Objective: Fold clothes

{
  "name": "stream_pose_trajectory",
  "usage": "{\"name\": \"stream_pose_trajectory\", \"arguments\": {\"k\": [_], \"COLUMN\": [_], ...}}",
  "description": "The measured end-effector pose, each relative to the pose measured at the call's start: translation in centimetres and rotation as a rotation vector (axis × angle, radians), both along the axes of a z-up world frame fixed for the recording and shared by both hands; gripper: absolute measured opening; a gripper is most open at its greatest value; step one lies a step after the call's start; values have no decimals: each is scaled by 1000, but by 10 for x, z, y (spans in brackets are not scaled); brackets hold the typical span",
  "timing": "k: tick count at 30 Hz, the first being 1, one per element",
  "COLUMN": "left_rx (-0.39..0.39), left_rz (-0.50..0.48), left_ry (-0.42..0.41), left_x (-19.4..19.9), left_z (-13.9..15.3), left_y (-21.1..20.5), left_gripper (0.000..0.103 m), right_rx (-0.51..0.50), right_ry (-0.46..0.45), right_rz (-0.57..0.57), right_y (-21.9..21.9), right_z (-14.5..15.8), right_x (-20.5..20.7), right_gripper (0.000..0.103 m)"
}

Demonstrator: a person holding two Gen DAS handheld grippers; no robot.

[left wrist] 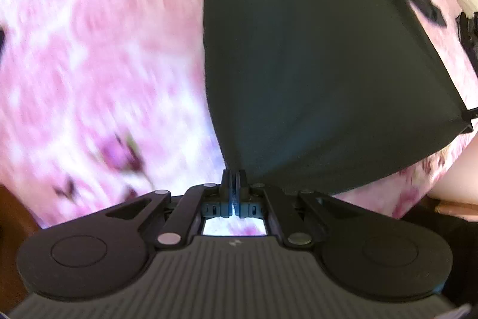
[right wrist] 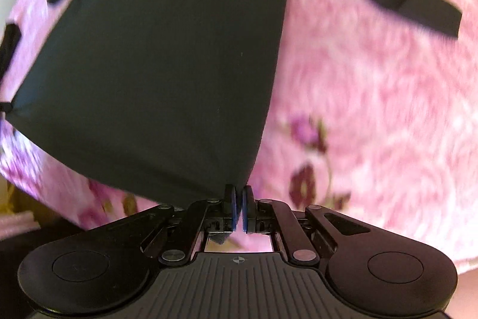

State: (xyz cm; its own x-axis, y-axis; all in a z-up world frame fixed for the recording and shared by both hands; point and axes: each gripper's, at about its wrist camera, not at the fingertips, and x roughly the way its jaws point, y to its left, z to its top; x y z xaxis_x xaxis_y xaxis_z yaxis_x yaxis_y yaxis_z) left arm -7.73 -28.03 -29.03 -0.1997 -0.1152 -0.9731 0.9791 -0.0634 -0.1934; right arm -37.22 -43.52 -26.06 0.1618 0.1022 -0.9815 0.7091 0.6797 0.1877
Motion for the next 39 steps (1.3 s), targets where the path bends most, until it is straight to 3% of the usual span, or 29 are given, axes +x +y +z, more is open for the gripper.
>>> {"name": "stream_pose_trajectory", "arguments": {"k": [3, 7, 12, 14, 17, 23, 25, 29, 31, 32, 33, 34, 37, 39], "left_rx": [41, 54, -69, -120, -198, -341, -363, -332, -292, -291, -292, -330, -444, -544], "left_rz": [-28, -57, -24, -23, -14, 46, 26, -8, 1, 0, 0, 4, 49, 210], "left_ry": [-1, -4, -65, -102, -140, -157, -157, -135, -106, -92, -78, -74, -73, -118], "left_x": [-10, -6, 33, 48, 72, 110, 103, 101, 108, 109, 111, 114, 141, 203], "left_z": [-12, 1, 33, 38, 40, 35, 21, -13, -33, -37, -41, -35, -17, 3], "left_y": [5, -6, -46, -70, -116, -229, -270, -332, -355, -360, -363, -357, -336, -294], "left_gripper": [2, 8, 22, 31, 35, 37, 38, 47, 43, 28, 22, 7, 4, 4], "right_rx": [19, -29, -167, -195, -207, -240, -245, -259, -258, -256, -257, -263, -268, -252], "right_ry": [25, 65, 49, 15, -43, -157, -189, -249, -280, -293, -294, -287, -266, -255], "right_rz": [-26, -79, -134, -144, -115, -1, 37, 113, 128, 134, 143, 153, 179, 183], "right_y": [1, -7, -20, -23, -22, -16, -16, -14, -17, -18, -18, -18, -19, -20], "right_z": [-19, -18, 7, 12, 15, 11, 6, -1, -7, -10, -13, -16, -25, -27], "right_x": [-10, -10, 1, 22, 63, 161, 196, 257, 280, 289, 296, 303, 318, 320], "right_gripper": [2, 4, 34, 38, 40, 42, 42, 42, 42, 42, 42, 42, 42, 42]}}
